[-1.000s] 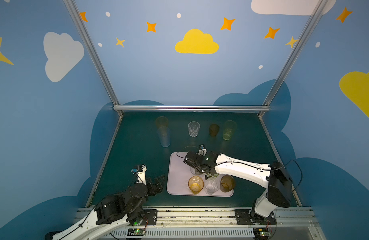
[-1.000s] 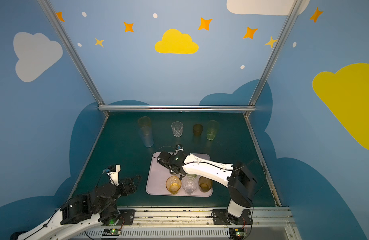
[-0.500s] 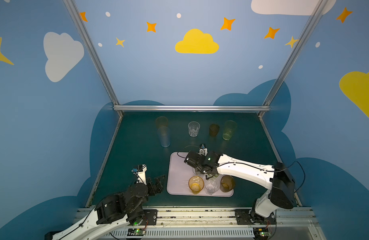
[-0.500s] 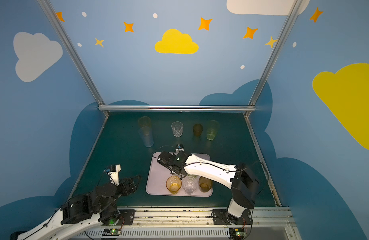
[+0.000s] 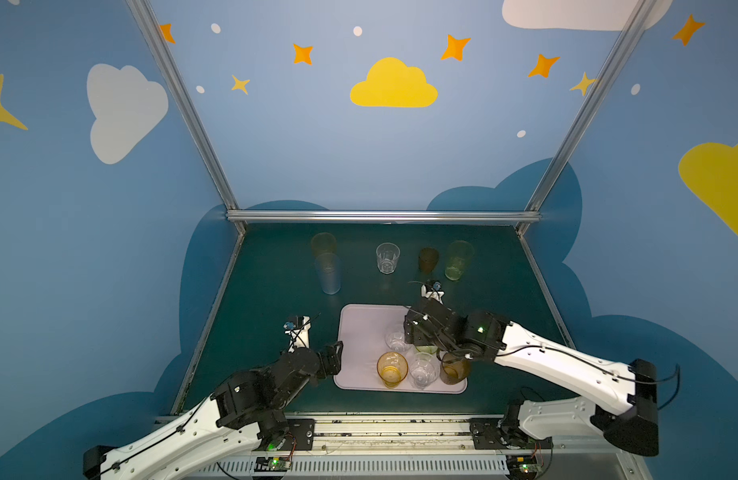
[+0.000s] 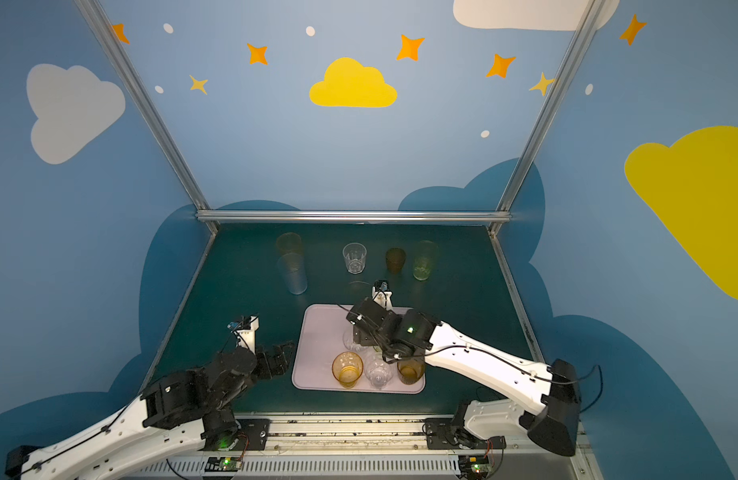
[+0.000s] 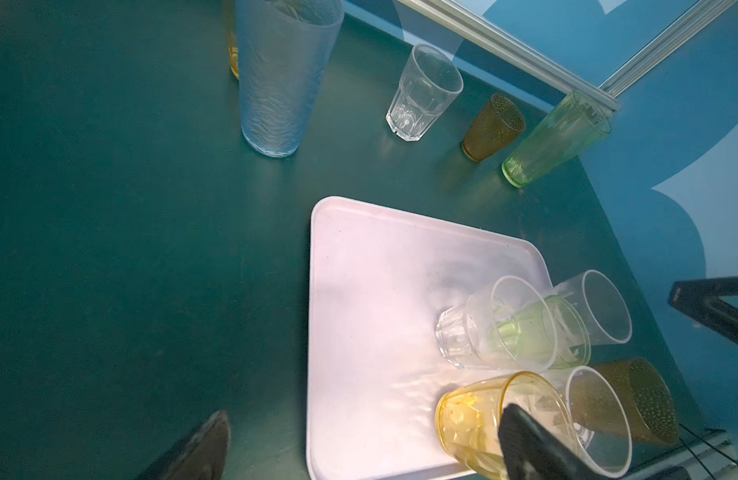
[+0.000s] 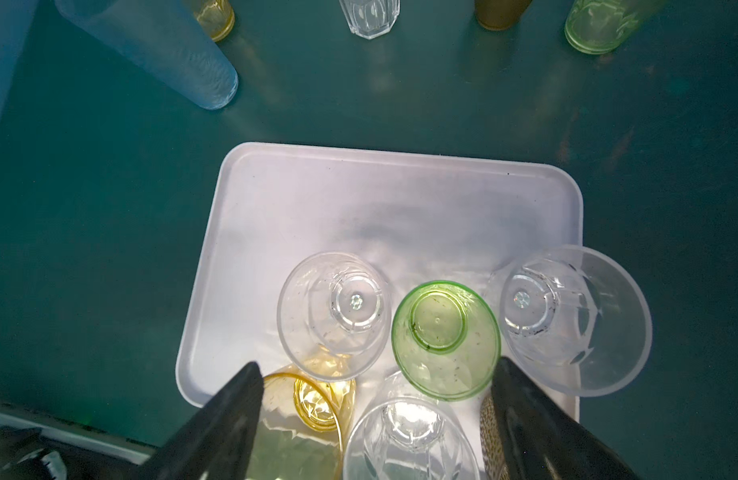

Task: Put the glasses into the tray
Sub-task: 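Open the right gripper off the clear glass while the left arm reaches forward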

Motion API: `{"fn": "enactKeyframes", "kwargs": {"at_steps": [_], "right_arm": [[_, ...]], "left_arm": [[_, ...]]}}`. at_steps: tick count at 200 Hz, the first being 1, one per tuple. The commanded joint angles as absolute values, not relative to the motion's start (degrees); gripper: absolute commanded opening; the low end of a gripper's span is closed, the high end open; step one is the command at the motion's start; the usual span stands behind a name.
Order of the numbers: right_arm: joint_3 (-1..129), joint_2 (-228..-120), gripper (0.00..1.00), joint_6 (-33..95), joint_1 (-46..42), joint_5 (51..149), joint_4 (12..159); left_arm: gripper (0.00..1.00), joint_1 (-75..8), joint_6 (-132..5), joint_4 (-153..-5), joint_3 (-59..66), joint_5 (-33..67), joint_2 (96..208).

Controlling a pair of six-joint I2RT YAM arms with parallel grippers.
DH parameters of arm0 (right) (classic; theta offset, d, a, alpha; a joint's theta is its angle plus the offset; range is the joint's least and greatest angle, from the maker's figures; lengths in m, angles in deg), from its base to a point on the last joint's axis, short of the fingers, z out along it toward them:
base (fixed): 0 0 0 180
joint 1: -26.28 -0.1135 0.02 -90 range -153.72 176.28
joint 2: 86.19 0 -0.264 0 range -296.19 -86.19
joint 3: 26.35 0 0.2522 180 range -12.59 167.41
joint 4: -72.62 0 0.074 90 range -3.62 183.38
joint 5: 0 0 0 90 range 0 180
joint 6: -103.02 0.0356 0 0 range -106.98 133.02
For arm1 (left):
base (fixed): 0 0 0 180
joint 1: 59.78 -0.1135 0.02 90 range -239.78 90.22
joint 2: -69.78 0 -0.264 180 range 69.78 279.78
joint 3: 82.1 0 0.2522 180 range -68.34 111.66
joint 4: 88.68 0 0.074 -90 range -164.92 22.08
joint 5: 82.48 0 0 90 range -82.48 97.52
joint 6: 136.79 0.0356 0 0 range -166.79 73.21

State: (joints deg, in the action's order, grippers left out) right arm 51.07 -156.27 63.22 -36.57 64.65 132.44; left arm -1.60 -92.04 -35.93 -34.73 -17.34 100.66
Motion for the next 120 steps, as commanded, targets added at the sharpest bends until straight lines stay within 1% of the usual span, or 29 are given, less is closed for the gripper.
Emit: {"fn": "enactKeyframes", "kwargs": {"at_steps": [1, 35, 56, 79, 120], "right_arm": [[47.5, -150.4, 0.87, 61.8, -35.1, 67.0, 129.5], [39.9, -141.2, 0.88, 60.3, -30.5, 70.9, 125.5], [37.1, -137.0, 0.88, 59.9, -28.1, 72.6, 124.0], [34.9, -134.2, 0.88, 60.0, -26.6, 75.4, 123.1], [30.2, -130.5, 0.88, 60.8, -25.5, 82.0, 119.5]], "left_arm": [[1.0, -4.9, -88.2, -41.4, -32.5, -13.6, 106.0], [1.0, -15.3, -84.1, -48.2, -29.2, -0.8, 116.1], [1.0, -20.2, -82.6, -50.5, -25.9, 3.7, 123.0], [1.0, -22.5, -81.8, -52.7, -21.6, 6.8, 130.8], [1.0, -23.4, -81.1, -53.7, -11.5, 10.2, 144.4]]}}
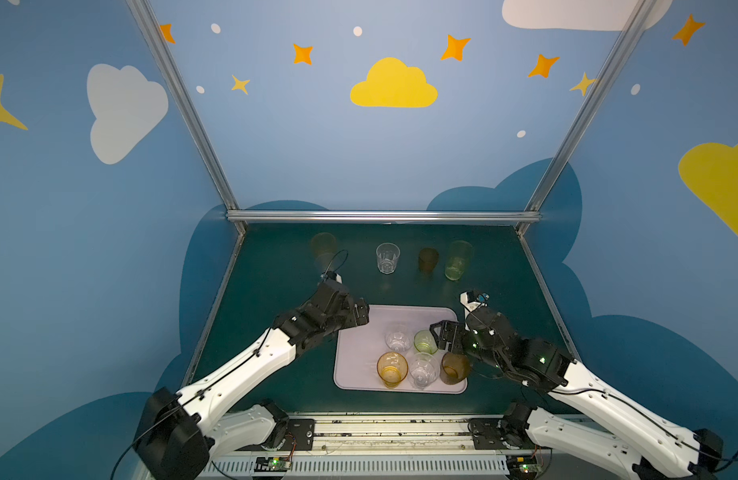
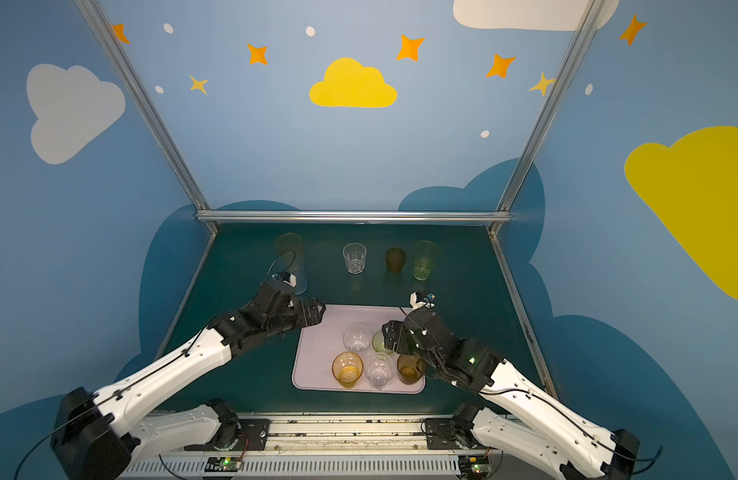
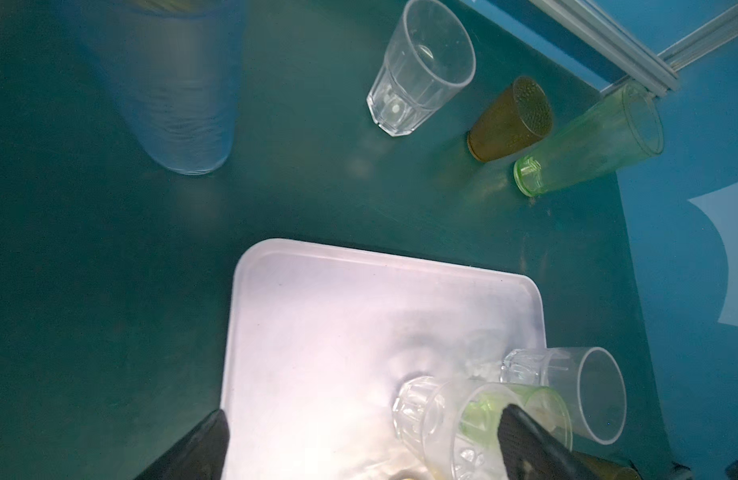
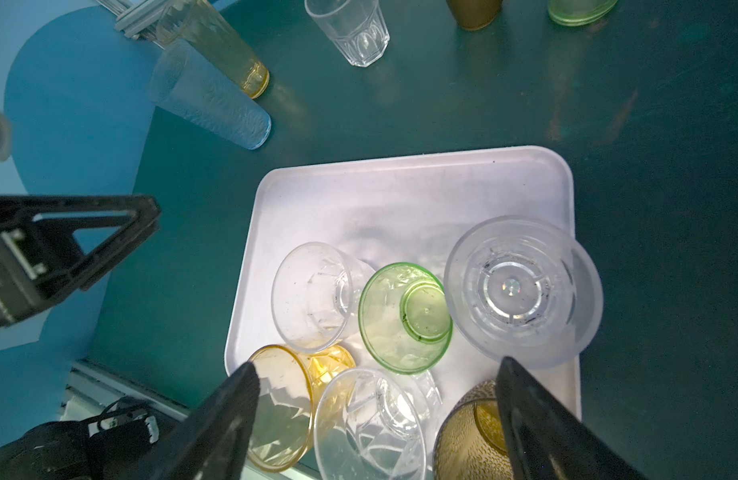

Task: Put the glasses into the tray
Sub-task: 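Open the right gripper off the clear glass while the left arm reaches forward, then lower the left gripper onto the clear faceted glass beyond the tray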

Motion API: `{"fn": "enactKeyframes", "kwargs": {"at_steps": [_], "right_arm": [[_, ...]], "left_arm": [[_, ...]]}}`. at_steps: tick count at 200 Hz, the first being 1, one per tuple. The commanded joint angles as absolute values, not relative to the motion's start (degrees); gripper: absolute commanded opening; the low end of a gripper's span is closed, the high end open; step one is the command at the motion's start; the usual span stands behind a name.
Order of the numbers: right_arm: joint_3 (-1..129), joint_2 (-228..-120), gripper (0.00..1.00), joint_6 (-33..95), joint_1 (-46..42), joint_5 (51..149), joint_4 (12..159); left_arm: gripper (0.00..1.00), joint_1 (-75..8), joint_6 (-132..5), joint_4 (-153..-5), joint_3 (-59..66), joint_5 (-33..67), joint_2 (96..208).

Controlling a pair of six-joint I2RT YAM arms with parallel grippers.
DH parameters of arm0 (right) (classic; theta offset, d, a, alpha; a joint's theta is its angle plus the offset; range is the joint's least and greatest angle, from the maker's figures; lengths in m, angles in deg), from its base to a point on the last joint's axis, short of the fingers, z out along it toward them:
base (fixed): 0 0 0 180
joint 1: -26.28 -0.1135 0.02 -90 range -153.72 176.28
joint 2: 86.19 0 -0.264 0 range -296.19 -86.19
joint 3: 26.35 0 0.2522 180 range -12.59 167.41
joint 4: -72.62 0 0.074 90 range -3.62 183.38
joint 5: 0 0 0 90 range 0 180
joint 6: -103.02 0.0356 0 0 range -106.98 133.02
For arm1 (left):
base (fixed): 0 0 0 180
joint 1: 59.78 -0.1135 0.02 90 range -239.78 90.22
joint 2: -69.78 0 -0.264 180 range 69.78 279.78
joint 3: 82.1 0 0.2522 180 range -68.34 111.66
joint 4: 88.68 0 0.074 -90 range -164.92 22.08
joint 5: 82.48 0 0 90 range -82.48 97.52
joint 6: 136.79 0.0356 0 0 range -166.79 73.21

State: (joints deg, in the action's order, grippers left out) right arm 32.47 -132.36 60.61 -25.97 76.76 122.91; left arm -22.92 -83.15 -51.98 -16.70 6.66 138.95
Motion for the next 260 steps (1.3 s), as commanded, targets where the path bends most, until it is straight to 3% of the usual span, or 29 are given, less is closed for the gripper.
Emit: {"fn": "enactKeyframes", "kwargs": {"at_steps": [1, 46, 110, 260], "right_arm": [[30.1, -130.4, 0.88, 60.8, -25.5, 82.2, 119.4], [27.9, -127.8, 0.88, 59.7, -24.0, 84.7, 118.8], [24.6, -122.8, 0.88, 59.1, -23.1, 86.6, 116.5], [20.6, -119.2, 0.88, 58.2, -22.8, 90.6, 112.3]], "left_arm": [[1.0, -23.4, -81.0, -53.7, -11.2, 10.2, 144.7], [1.0, -25.6, -77.4, -50.1, 0.7, 9.6, 157.5], [0.9, -29.9, -72.2, -44.0, 15.5, 9.8, 172.4], [0.54, -33.2, -69.9, -33.9, 44.1, 8.7, 195.0]]}}
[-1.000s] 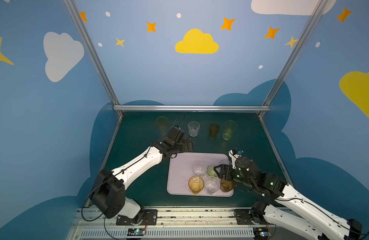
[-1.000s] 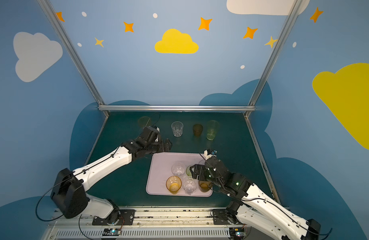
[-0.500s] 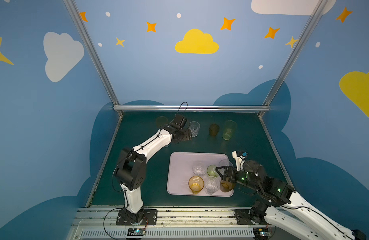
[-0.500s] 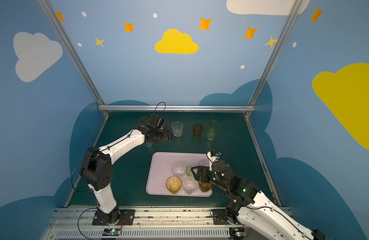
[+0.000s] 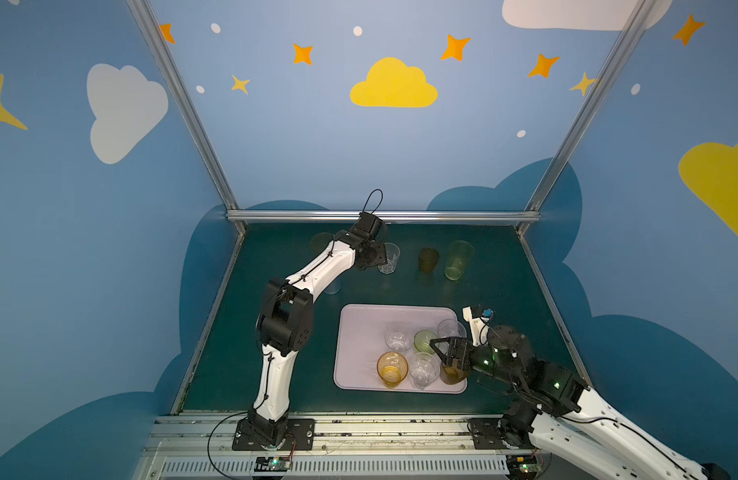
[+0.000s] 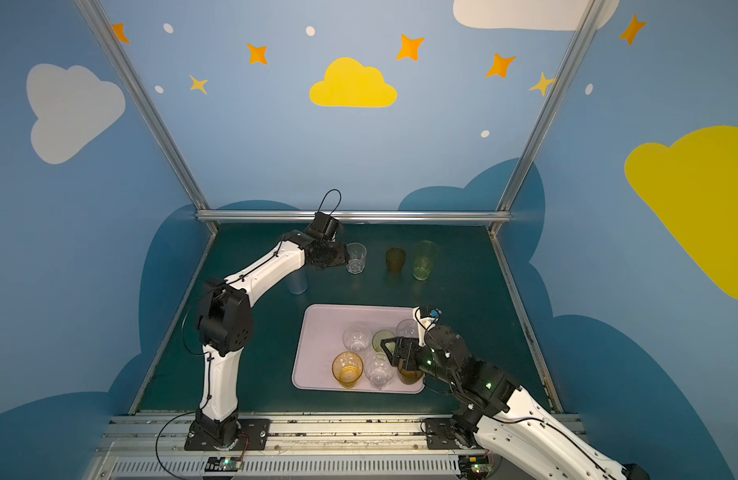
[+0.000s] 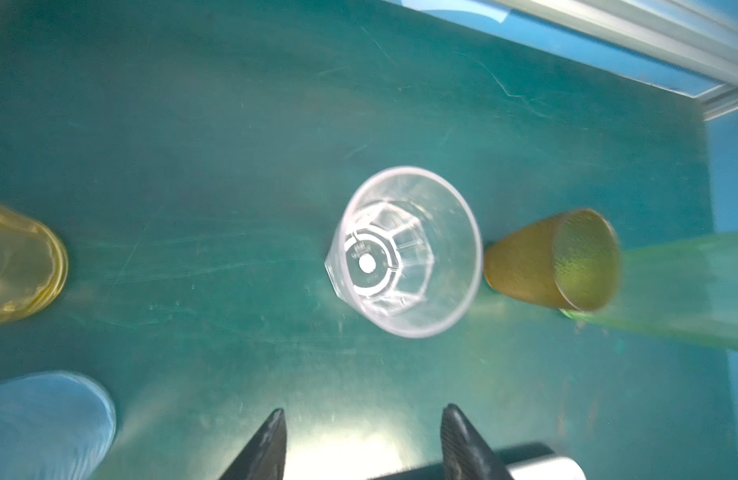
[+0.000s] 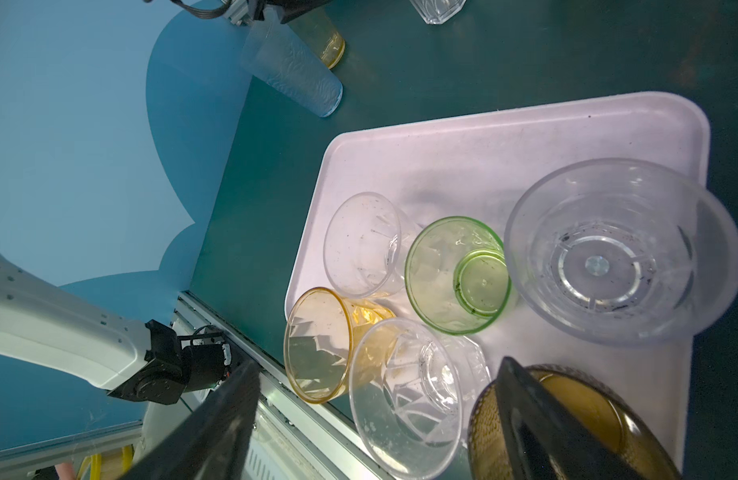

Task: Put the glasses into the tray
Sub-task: 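Lower the left gripper onto the clear faceted glass beyond the tray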

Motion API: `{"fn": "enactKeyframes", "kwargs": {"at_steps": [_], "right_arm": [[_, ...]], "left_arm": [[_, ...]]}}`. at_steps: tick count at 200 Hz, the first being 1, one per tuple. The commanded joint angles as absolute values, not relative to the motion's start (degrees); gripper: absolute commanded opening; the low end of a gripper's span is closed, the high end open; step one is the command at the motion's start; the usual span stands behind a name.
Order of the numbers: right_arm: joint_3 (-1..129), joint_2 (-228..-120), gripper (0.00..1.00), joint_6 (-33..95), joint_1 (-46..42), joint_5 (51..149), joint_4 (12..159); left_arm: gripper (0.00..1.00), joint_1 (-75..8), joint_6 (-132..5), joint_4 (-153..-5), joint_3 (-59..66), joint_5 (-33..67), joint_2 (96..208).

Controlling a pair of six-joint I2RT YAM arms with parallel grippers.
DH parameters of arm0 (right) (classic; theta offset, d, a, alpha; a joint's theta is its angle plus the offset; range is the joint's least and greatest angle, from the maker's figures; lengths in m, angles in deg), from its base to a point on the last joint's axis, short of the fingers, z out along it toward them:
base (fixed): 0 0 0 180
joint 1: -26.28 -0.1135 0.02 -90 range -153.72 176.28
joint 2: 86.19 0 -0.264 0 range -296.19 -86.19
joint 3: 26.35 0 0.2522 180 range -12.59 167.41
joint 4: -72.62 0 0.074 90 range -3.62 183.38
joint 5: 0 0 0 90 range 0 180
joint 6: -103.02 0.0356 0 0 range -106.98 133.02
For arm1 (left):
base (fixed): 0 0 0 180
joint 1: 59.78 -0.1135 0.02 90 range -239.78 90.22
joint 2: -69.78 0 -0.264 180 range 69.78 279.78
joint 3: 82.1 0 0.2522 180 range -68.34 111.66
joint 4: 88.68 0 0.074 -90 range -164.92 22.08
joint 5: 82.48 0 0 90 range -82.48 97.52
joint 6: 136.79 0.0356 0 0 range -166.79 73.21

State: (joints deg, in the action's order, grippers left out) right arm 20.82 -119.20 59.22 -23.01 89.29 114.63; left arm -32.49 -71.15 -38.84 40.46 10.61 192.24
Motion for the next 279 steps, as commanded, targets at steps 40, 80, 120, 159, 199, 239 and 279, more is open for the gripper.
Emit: {"fn": "enactKeyframes", "kwargs": {"at_steps": [40, 80, 120, 159, 199, 239, 279], "right_arm": [[19.3, -119.2, 0.88, 58.4, -22.8, 90.3, 112.0], [17.8, -119.2, 0.88, 58.5, -22.8, 90.4, 110.7], [17.3, -119.0, 0.88, 58.3, -22.7, 89.9, 111.4], [17.0, -117.7, 0.88, 58.4, -22.5, 89.1, 112.5], [15.8, -116.7, 0.88, 59.4, -22.3, 89.0, 112.3], [14.9, -116.4, 0.88, 60.2, -22.2, 89.1, 112.1], [14.3, -115.7, 0.88, 60.5, -22.3, 88.4, 112.0]], "left_arm": [[0.53, -33.9, -69.7, -33.5, 48.2, 8.3, 198.5], [0.48, -34.2, -69.0, -29.7, 55.9, 9.2, 203.4], [0.47, -34.4, -69.1, -28.5, 60.4, 9.4, 206.0], [0.33, -35.2, -68.7, -26.3, 65.8, 10.2, 210.1], [0.29, -35.2, -68.6, -25.7, 68.4, 10.3, 212.6], [0.25, -35.2, -67.9, -26.6, 68.5, 10.4, 212.9], [0.14, -35.2, -67.4, -26.4, 69.0, 10.7, 213.2]]}}
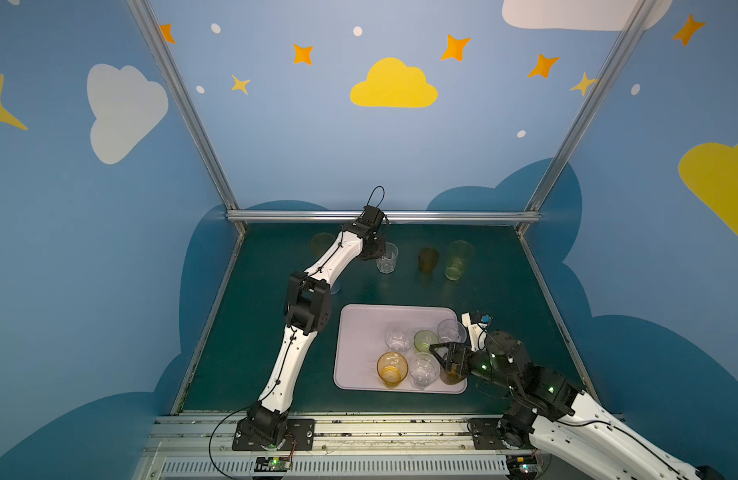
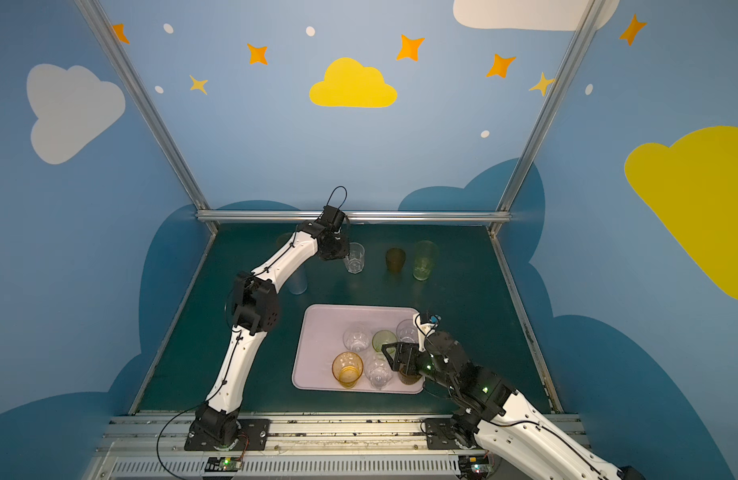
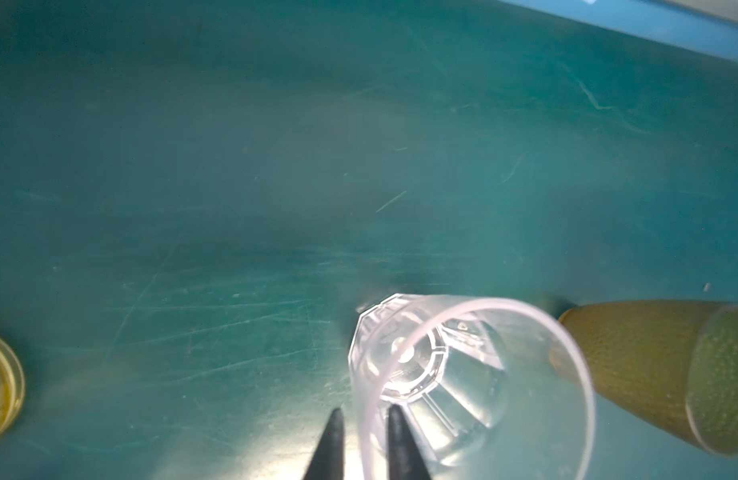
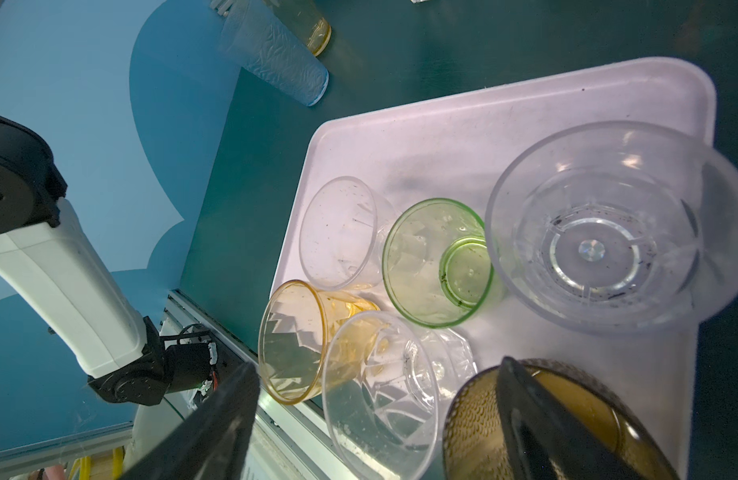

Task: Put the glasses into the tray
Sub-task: 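Lower the left gripper onto the clear faceted glass beyond the tray, then lift the clear faceted glass with the left gripper and carry it toward the tray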

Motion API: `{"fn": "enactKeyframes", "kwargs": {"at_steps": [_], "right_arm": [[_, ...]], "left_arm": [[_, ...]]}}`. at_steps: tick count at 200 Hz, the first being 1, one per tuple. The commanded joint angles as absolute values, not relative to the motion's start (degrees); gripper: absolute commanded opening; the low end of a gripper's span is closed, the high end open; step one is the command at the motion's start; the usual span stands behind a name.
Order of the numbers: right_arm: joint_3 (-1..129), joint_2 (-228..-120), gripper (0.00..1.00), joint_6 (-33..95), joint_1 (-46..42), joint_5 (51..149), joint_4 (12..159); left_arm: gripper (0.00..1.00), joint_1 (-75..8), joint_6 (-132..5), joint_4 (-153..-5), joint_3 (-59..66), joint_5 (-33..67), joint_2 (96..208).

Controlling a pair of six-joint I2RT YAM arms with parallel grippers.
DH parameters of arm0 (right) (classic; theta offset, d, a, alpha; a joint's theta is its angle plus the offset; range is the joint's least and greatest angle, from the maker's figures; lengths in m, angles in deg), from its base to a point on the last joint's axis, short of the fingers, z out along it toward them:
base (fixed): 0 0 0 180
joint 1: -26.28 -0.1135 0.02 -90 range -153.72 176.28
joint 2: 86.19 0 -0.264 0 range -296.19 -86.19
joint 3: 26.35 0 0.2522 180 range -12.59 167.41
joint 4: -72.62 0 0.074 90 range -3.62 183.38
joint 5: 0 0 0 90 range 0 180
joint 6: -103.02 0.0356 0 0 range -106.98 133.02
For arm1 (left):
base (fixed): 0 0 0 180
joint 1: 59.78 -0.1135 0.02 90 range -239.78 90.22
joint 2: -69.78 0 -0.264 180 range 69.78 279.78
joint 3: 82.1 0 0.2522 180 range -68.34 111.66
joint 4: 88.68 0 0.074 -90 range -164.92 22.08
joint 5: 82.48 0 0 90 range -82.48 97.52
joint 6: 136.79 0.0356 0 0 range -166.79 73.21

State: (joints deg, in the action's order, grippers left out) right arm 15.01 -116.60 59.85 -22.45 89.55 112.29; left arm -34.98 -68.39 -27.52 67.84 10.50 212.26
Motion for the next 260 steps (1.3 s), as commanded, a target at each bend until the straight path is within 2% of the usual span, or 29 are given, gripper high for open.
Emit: {"fn": "enactKeyframes", "kwargs": {"at_steps": [1, 31, 50, 112, 177, 219, 260], "right_arm": [[14.4, -115.7, 0.88, 60.5, -22.2, 88.3, 112.0], [13.8, -115.3, 0.88, 60.2, -22.2, 88.7, 111.8], [13.3, -114.9, 0.88, 60.4, -22.2, 88.4, 111.6], [12.6, -114.3, 0.88, 61.2, -22.1, 88.1, 111.5], [11.6, -114.3, 0.88, 63.4, -22.1, 88.5, 110.5], [11.2, -114.3, 0.88, 64.9, -22.1, 88.4, 110.5], [12.8, -112.4, 0.88, 63.9, -21.8, 87.6, 113.8]], "left_arm": [[0.14, -35.2, -67.4, -26.4, 69.0, 10.7, 213.2], [0.11, -35.2, -67.1, -25.3, 70.1, 11.0, 213.5], [0.04, -35.2, -66.6, -24.8, 70.5, 11.0, 213.5], [0.04, -34.6, -65.9, -23.4, 69.2, 12.0, 210.2], [0.04, -33.8, -68.3, -31.0, 54.3, 12.4, 198.6], [0.04, -32.7, -69.3, -30.9, 51.1, 12.7, 194.3], [0.04, -31.1, -70.2, -36.1, 40.7, 10.7, 184.2]]}}
